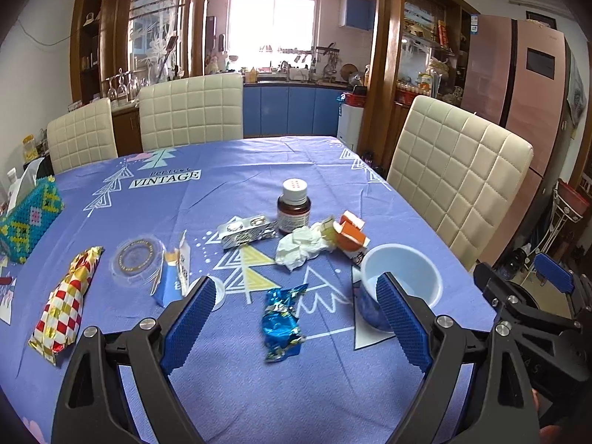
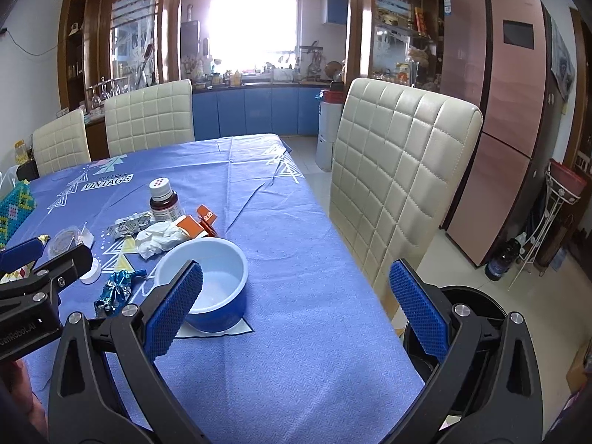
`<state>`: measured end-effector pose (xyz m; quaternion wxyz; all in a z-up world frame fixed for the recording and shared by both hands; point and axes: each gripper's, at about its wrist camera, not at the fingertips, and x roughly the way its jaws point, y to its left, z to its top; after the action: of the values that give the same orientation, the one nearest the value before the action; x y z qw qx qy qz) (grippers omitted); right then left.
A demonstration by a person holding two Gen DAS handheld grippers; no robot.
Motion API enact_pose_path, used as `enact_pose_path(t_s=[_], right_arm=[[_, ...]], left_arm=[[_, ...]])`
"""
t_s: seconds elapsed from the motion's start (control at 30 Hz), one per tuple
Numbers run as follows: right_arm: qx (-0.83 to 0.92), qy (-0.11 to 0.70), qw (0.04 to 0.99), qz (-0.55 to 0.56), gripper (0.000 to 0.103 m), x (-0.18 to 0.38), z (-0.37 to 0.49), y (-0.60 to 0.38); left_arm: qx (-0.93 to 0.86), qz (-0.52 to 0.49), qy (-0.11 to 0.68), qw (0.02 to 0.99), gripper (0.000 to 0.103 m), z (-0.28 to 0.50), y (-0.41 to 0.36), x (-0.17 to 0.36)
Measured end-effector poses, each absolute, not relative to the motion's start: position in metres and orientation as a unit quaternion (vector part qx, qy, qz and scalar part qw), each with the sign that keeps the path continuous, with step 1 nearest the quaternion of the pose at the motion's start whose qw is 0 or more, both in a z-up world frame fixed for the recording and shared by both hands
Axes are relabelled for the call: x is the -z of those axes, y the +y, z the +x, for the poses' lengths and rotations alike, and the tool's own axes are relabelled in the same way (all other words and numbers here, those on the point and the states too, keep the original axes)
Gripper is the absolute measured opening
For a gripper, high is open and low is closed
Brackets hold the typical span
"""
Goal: Collect trash
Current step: 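Move both tools back over the table toward the blue foil wrapper, then grasp the blue foil wrapper with left tool while right tool grasps blue cup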
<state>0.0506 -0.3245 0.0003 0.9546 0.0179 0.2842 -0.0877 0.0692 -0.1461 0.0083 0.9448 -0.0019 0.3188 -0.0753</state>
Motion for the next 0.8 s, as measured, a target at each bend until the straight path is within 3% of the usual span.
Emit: enact_pose_path(t_s=[0.8], right_arm=[[0.038,0.359,0.932,0.009,0.100,0.040,0.095,-0.298]], left_arm=[[0.033,0.004,0.449,0.893,0.085,0.116,-0.128,0.066]])
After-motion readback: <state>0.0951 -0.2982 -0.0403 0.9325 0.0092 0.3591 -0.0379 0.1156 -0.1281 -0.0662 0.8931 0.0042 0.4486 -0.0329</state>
